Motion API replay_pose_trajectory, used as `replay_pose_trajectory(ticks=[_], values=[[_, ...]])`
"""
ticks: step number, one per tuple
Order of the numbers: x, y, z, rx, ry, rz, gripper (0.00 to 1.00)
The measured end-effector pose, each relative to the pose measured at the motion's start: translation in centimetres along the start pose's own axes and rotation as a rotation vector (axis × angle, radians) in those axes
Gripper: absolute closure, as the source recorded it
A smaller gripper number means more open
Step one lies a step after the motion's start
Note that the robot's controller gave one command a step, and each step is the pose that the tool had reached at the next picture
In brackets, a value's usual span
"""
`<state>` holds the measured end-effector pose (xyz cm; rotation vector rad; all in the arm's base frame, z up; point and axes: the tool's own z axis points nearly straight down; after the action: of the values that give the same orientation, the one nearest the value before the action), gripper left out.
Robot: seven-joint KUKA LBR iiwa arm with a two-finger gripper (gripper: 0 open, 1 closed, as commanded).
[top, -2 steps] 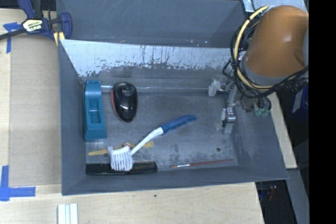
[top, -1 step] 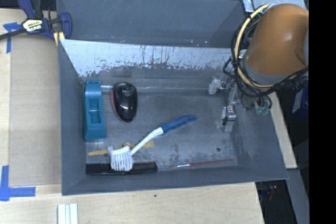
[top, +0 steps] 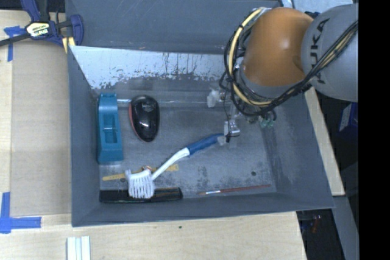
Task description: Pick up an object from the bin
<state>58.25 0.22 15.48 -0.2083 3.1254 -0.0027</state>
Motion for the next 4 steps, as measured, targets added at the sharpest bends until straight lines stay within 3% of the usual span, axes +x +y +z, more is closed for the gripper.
replay_pose_trajectory(ticks=[1, 2, 3, 4], values=[[-0.3, 0.0, 2.0, -0.002, 0.005, 0.060, 0.00], [-1.3, 3.9, 4.1, -0.003, 0.006, -0.255, 0.00], [-1.0, 4.1, 7.2, 0.000, 0.006, -0.119, 0.00], [-0.7, 6.0, 8.3, -0.003, 0.002, -0.425, 1.00]])
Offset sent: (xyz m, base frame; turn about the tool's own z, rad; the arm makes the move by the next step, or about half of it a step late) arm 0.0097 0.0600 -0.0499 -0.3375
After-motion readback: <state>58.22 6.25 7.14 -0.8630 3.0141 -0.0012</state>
